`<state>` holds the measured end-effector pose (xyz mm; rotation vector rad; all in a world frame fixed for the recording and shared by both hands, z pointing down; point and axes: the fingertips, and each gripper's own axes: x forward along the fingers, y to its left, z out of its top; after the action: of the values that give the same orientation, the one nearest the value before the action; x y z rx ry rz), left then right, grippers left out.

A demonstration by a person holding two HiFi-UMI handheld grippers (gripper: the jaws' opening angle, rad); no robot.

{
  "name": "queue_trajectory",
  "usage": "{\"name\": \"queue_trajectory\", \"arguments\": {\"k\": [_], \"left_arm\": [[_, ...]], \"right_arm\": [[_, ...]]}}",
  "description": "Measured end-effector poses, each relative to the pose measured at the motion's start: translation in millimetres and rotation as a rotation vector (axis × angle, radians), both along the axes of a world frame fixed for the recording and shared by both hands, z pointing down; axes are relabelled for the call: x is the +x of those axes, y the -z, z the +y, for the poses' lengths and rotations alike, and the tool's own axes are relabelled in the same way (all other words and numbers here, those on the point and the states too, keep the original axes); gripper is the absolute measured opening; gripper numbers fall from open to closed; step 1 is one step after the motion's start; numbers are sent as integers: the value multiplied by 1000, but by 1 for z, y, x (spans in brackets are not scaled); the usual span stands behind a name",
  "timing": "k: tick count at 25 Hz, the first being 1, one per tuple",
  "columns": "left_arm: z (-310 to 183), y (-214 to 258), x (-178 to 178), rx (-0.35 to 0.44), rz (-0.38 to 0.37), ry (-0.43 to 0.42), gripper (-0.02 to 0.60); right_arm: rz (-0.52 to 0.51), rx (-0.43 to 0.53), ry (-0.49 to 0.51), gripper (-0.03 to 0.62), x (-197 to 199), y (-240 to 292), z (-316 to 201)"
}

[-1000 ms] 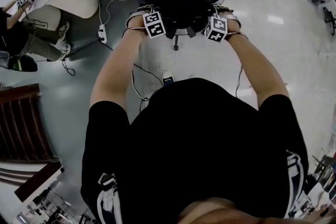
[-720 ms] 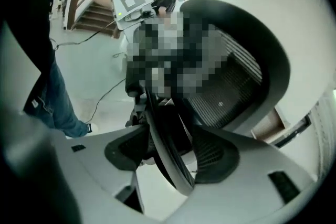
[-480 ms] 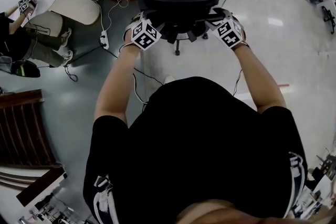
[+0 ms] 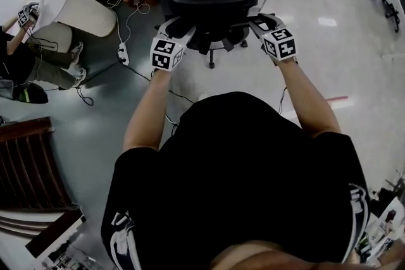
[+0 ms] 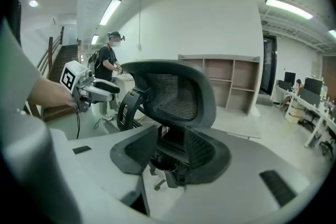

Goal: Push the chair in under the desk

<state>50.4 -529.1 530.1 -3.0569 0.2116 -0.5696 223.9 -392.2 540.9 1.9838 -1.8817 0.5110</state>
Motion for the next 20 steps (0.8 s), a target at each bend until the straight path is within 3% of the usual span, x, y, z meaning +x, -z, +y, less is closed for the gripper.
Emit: {"name": "queue_trajectory", "arguments": {"k": [5, 11, 15, 20], "left_arm": [[4, 7, -10, -27, 73, 11, 220], [1, 4, -16, -31, 79, 34, 172], [-1, 12, -17, 15, 116, 53, 138], [2, 8, -15, 15, 108, 36, 131]], "right_arm": [[-23, 48, -53, 112, -1, 4, 9], [-44, 68, -90, 75, 3, 6, 12], [-46, 77, -100, 56, 6, 8, 12], [-39, 88, -120, 21, 11, 8, 14]]}}
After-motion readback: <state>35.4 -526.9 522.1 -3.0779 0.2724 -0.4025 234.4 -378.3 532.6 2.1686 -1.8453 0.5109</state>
